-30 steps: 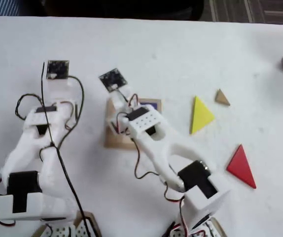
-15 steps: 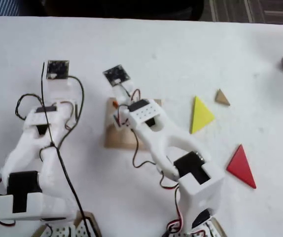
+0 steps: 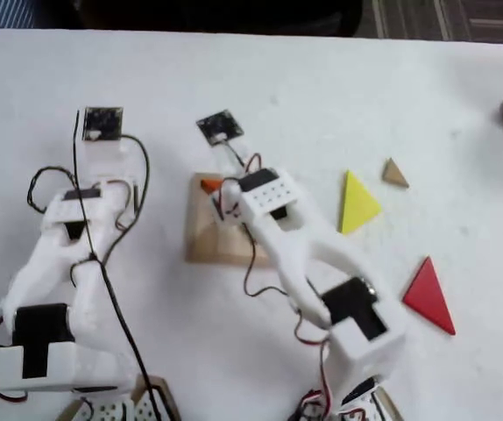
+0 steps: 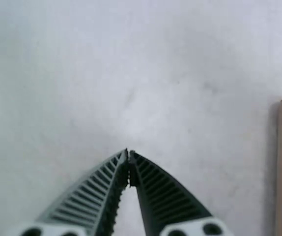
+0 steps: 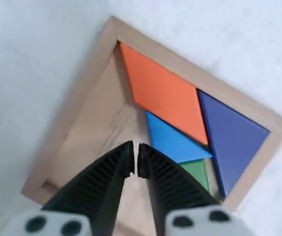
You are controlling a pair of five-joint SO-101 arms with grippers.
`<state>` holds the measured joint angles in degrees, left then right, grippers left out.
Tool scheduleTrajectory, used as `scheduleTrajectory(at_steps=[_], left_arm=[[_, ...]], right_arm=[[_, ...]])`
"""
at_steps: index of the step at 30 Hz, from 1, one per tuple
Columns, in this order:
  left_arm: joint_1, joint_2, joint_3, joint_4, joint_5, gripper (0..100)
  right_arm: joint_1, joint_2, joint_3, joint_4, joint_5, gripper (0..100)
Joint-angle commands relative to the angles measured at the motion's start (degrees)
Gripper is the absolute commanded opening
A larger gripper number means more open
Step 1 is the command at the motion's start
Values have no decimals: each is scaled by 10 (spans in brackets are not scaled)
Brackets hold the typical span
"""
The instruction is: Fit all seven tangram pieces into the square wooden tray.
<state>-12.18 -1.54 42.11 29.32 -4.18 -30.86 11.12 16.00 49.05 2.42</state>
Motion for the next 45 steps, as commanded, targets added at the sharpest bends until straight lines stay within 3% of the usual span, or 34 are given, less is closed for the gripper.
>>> scheduleTrajectory(at_steps=[1,7,27,36,45], left_arm=[[7,-31,-8,1,4,23],[7,-31,-8,1,4,23],[7,-31,-8,1,4,23],[7,-31,-8,-1,4,23],[7,-34,-4,-16,4,22]], right_arm=[[19,-75,3,29,-1,18],[31,-85,76,27,0,18],[61,-32,74,-18,0,18],[63,-89,78,17,0,18],[112,-132,83,57,0,18]])
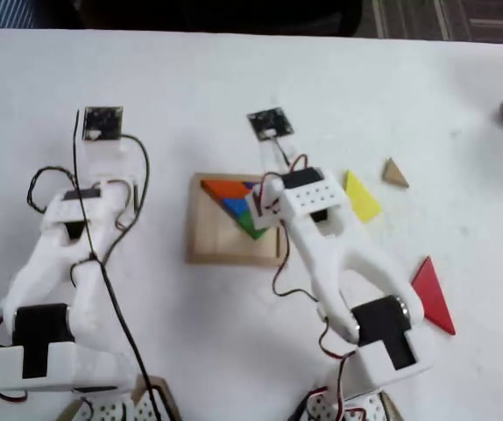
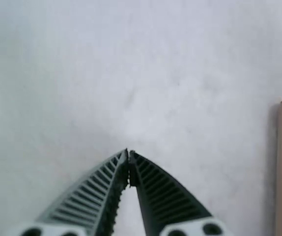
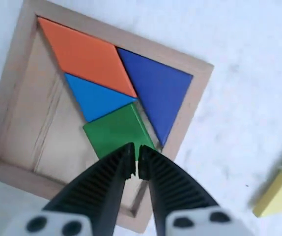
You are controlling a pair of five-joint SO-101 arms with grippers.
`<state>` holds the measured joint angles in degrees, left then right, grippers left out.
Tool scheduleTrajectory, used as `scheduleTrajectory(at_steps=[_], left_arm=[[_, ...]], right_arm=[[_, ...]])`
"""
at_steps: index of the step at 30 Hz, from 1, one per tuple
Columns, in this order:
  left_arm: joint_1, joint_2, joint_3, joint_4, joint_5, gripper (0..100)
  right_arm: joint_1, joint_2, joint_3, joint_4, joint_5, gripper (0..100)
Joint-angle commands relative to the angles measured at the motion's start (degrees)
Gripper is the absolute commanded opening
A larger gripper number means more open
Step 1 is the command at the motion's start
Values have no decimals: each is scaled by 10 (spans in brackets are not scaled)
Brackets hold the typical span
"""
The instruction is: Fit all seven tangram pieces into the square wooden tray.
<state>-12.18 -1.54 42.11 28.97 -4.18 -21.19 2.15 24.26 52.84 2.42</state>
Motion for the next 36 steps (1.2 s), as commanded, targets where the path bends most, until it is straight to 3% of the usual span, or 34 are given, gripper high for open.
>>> scheduleTrajectory(at_steps=[1,10,18,30,36], left_arm=[[7,-34,-4,-11,4,22],[49,-107,62,-18,-58,21],[86,-262,228,-118,-58,23],[86,-208,188,-92,-57,23],[83,-165,152,-74,-57,23]], right_arm=[[19,-52,10,19,0,18],[33,-181,142,-21,0,18],[125,-224,179,-22,0,18],[305,-225,179,3,53,18],[357,-225,178,1,54,18]])
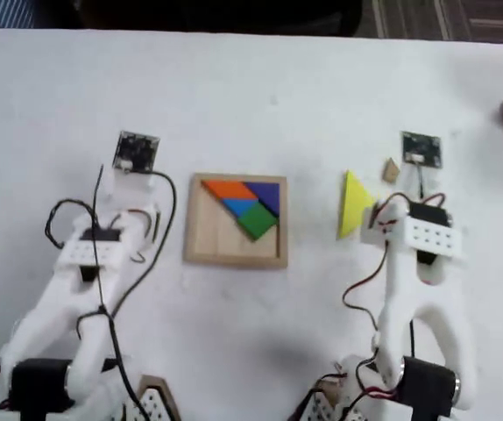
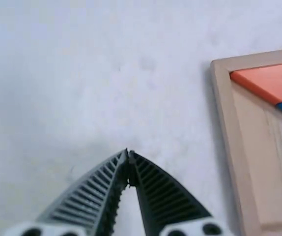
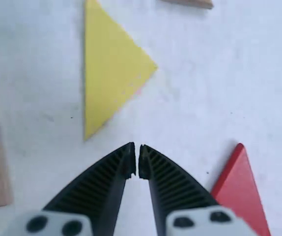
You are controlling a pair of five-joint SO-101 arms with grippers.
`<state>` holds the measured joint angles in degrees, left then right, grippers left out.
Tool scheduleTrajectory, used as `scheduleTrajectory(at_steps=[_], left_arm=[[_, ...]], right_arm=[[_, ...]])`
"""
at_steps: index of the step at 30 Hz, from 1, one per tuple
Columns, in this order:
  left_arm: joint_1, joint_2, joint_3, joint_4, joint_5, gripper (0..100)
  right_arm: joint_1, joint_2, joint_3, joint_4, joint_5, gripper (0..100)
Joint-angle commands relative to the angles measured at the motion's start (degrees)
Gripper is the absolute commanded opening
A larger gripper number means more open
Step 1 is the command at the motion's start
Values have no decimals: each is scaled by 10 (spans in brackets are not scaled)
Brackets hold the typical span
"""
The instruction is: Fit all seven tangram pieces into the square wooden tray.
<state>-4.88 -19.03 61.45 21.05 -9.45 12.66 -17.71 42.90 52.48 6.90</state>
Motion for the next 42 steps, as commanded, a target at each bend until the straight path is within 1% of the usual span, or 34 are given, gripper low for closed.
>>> scheduleTrajectory(at_steps=[1,3,6,10,15,19,21,24,28,32,36,39,42], left_arm=[[10,11,-41,4,-4,23],[10,12,-41,4,-4,23],[9,12,-41,4,-4,23],[8,14,-41,4,-4,23],[8,15,-42,4,-4,23],[8,14,-42,4,-5,23],[8,14,-42,4,-5,23],[8,14,-42,3,-5,23],[8,15,-40,-20,-5,24],[2,15,-40,-22,-5,24],[2,15,-40,-23,-5,24],[2,15,-40,-22,-5,24],[2,15,-39,-22,-5,24]], right_arm=[[22,-27,-11,4,9,18],[24,-26,-28,6,22,18],[34,-26,-55,7,74,18],[53,-21,-102,8,82,18],[43,-20,-120,13,142,18],[28,-20,-143,43,142,33],[16,-19,-163,58,139,88],[10,0,-186,70,106,156],[-1,59,-204,71,100,159],[-1,111,-248,90,100,159],[1,143,-319,175,100,159],[-1,155,-344,233,103,159],[-15,153,-344,267,153,159]])
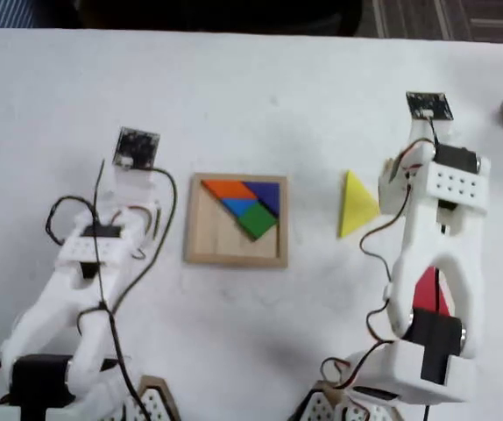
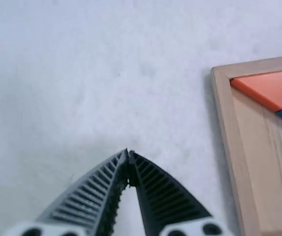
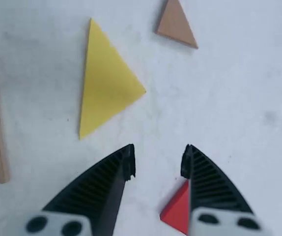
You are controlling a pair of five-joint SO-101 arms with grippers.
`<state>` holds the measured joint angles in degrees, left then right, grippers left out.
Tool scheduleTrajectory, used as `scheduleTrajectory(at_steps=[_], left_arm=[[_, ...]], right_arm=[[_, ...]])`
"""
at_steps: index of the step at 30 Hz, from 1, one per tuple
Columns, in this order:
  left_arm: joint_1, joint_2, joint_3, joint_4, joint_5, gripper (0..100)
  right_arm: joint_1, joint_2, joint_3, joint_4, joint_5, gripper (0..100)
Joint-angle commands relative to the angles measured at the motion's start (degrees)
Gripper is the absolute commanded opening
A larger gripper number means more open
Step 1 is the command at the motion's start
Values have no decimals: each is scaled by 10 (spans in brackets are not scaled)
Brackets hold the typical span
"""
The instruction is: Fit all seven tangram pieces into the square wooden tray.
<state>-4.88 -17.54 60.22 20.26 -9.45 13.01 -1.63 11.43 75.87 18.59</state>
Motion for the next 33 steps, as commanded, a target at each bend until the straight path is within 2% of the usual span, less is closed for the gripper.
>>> scheduleTrajectory(at_steps=[1,11,18,26,33], left_arm=[[2,0,-26,-14,-5,24],[2,1,-25,-13,-5,24],[2,1,-25,-13,-5,24],[2,1,-25,-13,-5,24],[2,1,-25,-13,-5,24]], right_arm=[[-23,-8,-28,43,45,159],[-11,-2,-25,69,53,159],[-3,0,-28,0,57,159],[-36,14,-40,-37,87,162],[-18,102,-157,-36,90,163]])
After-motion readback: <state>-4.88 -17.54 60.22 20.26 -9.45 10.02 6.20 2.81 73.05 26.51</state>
